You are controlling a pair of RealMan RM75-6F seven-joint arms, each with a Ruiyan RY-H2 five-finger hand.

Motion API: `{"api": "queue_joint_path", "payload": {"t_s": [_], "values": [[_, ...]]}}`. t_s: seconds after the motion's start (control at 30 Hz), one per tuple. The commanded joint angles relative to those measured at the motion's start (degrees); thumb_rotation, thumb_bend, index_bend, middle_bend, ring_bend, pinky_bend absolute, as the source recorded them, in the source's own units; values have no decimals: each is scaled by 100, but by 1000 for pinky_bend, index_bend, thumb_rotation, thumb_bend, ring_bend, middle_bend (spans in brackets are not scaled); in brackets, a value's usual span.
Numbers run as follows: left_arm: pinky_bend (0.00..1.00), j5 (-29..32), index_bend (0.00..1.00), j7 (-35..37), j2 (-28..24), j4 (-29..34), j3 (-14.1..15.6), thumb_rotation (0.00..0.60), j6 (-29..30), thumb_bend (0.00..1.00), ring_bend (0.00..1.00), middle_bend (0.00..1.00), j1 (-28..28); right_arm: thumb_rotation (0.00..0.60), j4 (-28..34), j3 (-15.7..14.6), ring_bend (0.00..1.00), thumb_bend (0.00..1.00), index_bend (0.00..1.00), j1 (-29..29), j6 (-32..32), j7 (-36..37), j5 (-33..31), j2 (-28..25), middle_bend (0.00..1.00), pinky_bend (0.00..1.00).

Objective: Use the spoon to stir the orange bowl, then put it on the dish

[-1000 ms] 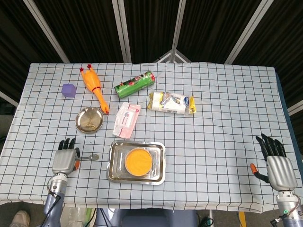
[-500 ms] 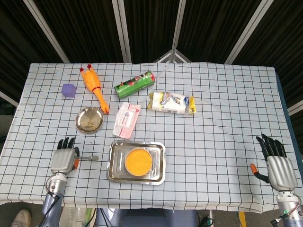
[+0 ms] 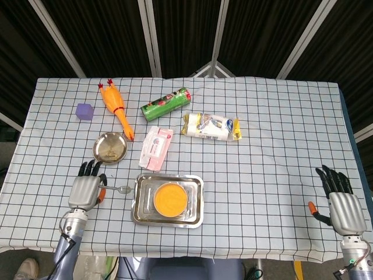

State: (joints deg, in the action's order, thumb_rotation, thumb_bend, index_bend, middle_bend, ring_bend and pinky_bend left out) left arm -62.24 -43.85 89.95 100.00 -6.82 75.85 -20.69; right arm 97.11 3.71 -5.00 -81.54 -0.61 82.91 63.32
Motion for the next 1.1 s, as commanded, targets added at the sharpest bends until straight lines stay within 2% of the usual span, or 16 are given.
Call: {"api": "queue_joint_path", "payload": {"t_s": [0.03,0.27,0.67,0.9,1.1], "values": [[0,-23,513,-326,20,279,-74,600,31,594,0,84,-183,600,-3,10,0,396,0,-1,3,5,-18,0,0,0],[0,184,510,-959,366,507,-144,600,16,594,0,86,-496,600,-9,68,0,397,0,-18,89,76,-196,-6,0,0],[0,730,505,-1941,1260,239,-319,600,84,595,0,86,-1092,600,70,101,0,396,0,-29,197,205,-348,-45,0,0],[0,914,488,-2220,1550,117,-314,600,182,590,0,82,-1301,600,91,104,0,397,0,-32,231,297,-365,-74,0,0],[0,977,426,-2247,1495,185,-265,600,269,464,0,62,-1343,600,93,107,0,397,0,-33,236,327,-365,-88,0,0]]}}
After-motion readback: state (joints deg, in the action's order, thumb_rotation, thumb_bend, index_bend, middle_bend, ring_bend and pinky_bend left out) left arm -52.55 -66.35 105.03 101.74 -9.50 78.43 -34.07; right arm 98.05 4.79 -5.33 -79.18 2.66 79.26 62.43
